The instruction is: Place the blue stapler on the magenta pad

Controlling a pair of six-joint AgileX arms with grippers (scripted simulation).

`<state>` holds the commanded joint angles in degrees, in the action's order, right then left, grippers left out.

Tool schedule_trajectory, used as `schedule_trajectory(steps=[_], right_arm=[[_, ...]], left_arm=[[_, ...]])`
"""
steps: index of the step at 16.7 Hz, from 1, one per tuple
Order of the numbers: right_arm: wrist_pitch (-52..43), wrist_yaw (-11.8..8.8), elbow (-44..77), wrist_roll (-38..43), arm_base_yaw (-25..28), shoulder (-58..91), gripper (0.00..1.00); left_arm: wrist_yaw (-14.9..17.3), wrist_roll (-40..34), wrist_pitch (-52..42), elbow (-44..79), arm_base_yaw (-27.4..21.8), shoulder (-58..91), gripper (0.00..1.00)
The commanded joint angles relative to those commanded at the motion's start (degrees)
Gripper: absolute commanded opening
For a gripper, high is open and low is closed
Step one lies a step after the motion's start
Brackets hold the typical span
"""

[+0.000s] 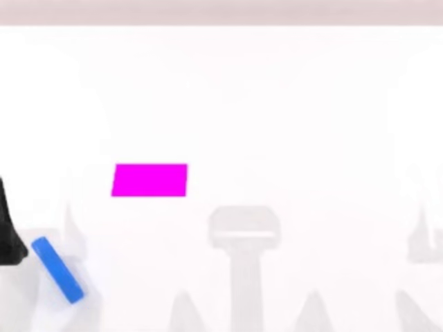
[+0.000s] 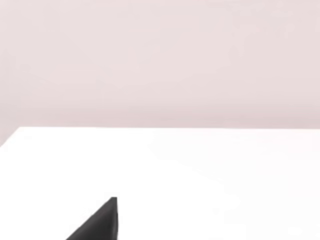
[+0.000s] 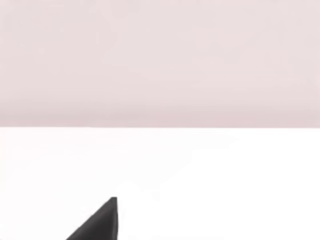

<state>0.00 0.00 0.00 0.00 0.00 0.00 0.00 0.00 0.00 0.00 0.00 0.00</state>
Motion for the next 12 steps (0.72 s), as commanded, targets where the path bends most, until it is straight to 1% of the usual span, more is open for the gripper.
schedule_trajectory(steps=[3, 5, 8, 12], right_arm=[[0.0, 0.0, 0.0, 0.0, 0.0, 0.0, 1.0], [0.0, 0.0, 0.0, 0.0, 0.0, 0.0, 1.0], [0.0, 0.0, 0.0, 0.0, 0.0, 0.0, 1.0], [0.0, 0.0, 0.0, 0.0, 0.0, 0.0, 1.0]], left_arm=[[0.04, -0.49, -0.64, 0.65, -0.13, 0.67, 1.0], [0.12, -2.67, -3.48, 3.59, -0.6, 3.73, 1.0], [0.08, -8.37, -11.15, 11.42, -1.58, 12.87, 1.0], [-0.15, -18.66, -25.48, 25.32, -3.23, 32.67, 1.0]])
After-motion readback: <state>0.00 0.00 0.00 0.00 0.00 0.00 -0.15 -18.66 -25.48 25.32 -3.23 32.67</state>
